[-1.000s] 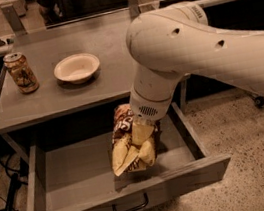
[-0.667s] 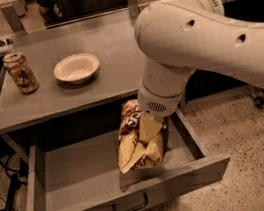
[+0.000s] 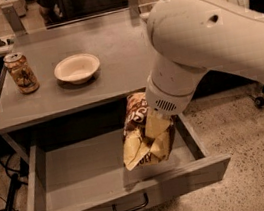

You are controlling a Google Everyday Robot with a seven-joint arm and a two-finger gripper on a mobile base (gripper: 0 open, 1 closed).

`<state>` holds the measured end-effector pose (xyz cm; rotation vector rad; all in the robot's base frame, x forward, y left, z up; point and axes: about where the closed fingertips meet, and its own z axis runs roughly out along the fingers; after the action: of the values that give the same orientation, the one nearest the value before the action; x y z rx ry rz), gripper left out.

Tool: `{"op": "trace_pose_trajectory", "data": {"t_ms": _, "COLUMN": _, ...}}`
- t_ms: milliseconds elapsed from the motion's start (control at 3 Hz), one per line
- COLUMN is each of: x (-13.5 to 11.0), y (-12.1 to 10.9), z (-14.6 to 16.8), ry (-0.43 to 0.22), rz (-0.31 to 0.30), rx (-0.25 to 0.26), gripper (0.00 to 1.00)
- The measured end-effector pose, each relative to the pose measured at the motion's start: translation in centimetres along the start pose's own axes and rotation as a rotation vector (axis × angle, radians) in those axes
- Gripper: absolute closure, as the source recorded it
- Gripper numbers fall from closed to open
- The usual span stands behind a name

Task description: Pick brown chip bag from top drawer and place on counter

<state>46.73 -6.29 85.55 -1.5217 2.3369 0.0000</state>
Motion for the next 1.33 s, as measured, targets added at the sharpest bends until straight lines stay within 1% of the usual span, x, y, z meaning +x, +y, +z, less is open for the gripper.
{"op": "trace_pose_trajectory", "data": {"t_ms": 333, "x": 0.9, "y": -1.1, "z": -1.1, "ry": 0.024, "rz": 0.040, "rx": 0.000, "gripper": 1.00}}
{"op": "trace_pose_trajectory", "data": {"t_ms": 667, "x": 1.8, "y": -2.0, "z": -3.5, "ry": 0.045, "rz": 0.074, "rx": 0.037, "gripper": 1.00}}
{"op": "trace_pose_trajectory", "data": {"t_ms": 1333, "x": 3.3, "y": -2.8, "z": -7.9, "ry": 0.062, "rz": 0.120, "rx": 0.128, "gripper": 1.00}}
